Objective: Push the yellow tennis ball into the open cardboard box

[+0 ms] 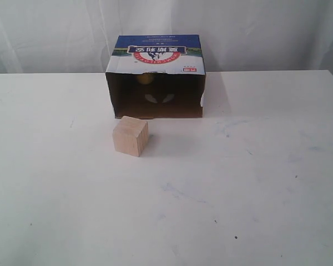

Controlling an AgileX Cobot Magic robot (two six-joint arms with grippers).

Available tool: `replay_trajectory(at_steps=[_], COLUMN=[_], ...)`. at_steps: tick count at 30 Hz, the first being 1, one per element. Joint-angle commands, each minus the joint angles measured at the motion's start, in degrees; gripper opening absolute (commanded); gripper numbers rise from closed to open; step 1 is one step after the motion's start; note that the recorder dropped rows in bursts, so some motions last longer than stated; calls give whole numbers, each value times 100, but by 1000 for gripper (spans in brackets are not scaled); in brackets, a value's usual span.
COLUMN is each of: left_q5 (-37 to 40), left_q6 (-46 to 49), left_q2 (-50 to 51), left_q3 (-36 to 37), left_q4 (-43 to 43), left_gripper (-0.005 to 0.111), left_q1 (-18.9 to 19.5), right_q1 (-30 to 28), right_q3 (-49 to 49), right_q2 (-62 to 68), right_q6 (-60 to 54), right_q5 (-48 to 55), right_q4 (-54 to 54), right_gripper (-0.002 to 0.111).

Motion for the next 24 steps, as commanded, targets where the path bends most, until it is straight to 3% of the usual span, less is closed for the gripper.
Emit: replay_trajectory(at_steps=[1,14,17,21,24], left_q5=[-8,-8,-8,-8,-8], left_q6=[-43,-43,-43,-43,-43], left_q2=[-28,-28,-28,-28,-28], left_q3=[21,21,21,21,21], left_q4=[-24,-24,-24,-24,-24], left_gripper=[0,0,0,0,0], left_q1=[16,16,16,16,16], right_q1=[-20,-20,-20,-20,-20], right_q3=[25,25,25,25,25], right_q2=[-33,-33,-33,-33,-33], right_q6=[-67,-525,-1306,-2986,-3631], right_q5=[28,-314,-468,-479,-466], right_q4=[-17,-1,306,1568,2216], right_gripper=[0,0,0,0,0])
